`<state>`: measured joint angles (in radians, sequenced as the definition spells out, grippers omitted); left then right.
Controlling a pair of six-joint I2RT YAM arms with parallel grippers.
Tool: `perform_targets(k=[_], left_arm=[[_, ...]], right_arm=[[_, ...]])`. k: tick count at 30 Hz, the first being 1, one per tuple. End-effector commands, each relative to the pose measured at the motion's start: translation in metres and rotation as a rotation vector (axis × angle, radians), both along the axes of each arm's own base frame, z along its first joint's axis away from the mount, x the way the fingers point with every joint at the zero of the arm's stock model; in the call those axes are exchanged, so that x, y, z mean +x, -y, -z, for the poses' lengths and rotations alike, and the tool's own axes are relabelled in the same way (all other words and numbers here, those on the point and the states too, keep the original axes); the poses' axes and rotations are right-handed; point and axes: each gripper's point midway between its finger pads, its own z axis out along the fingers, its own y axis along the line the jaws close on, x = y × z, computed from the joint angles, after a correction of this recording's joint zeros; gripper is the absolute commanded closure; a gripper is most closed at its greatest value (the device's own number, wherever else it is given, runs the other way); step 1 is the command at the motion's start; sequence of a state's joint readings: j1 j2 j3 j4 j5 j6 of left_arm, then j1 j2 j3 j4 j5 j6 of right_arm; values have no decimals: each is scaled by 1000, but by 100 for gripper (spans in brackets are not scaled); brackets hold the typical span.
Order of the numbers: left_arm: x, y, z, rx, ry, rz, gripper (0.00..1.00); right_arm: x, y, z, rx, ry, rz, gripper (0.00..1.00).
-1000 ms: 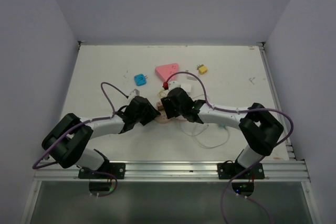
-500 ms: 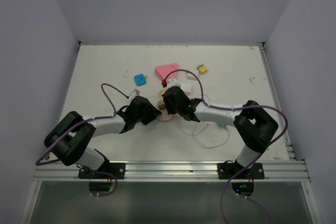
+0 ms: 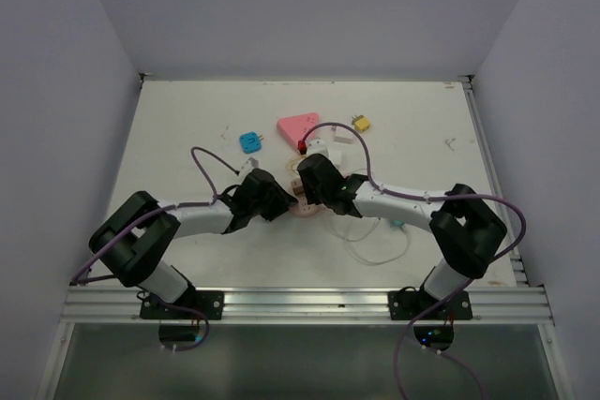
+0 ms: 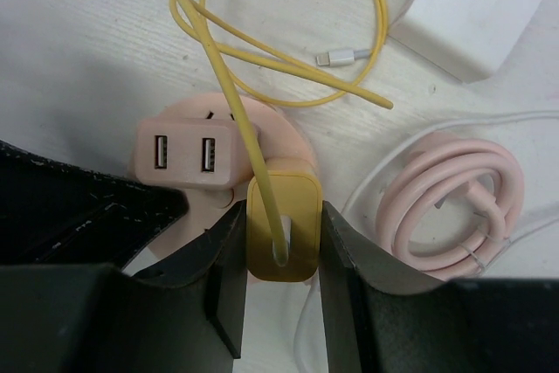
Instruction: Pull the plug off the socket
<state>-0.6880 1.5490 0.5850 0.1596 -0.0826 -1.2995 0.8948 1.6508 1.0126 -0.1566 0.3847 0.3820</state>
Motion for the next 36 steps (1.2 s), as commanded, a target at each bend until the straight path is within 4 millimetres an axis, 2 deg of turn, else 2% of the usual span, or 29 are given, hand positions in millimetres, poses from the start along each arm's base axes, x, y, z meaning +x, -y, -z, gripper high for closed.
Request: perform_targets(k=[1, 5, 10, 17, 19, 23, 27, 29, 30, 31, 32, 35, 36], left_arm=[[-84, -86, 92, 423, -342, 0, 64], [-81, -82, 93, 462, -344, 9, 64], [-86, -83, 99, 508, -378, 26, 65], [-83, -78, 93, 501, -362, 23, 67], [-82, -77, 92, 496, -357, 21, 67], [-82, -77, 91, 495, -353, 22, 68], [-82, -77, 91, 492, -355, 22, 68], [-82, -77, 92, 493, -355, 20, 68], [-82, -77, 91, 492, -355, 22, 68], [-84, -78, 92, 495, -357, 20, 68], [-84, -78, 91, 493, -356, 19, 68], [-84, -79, 90, 489, -352, 14, 68], [-84, -79, 90, 487, -352, 12, 68]], right_arm=[[13, -35, -93, 286, 147, 26, 100], [16, -31, -103, 309, 170, 61, 100], [18, -34, -108, 316, 189, 70, 100], [6, -52, -66, 174, 192, 27, 100], [4, -50, -59, 133, 197, 33, 100], [3, -33, -46, 62, 193, 84, 100], [2, -19, -52, 23, 221, 102, 100], [3, -18, -58, 79, 221, 95, 100], [-3, -28, -58, 143, 176, 45, 100], [-1, -27, -72, 210, 181, 44, 100], [-4, -31, -75, 263, 162, 34, 100], [-8, -53, -111, 400, 147, -35, 100], [-10, -58, -116, 416, 144, -53, 100]])
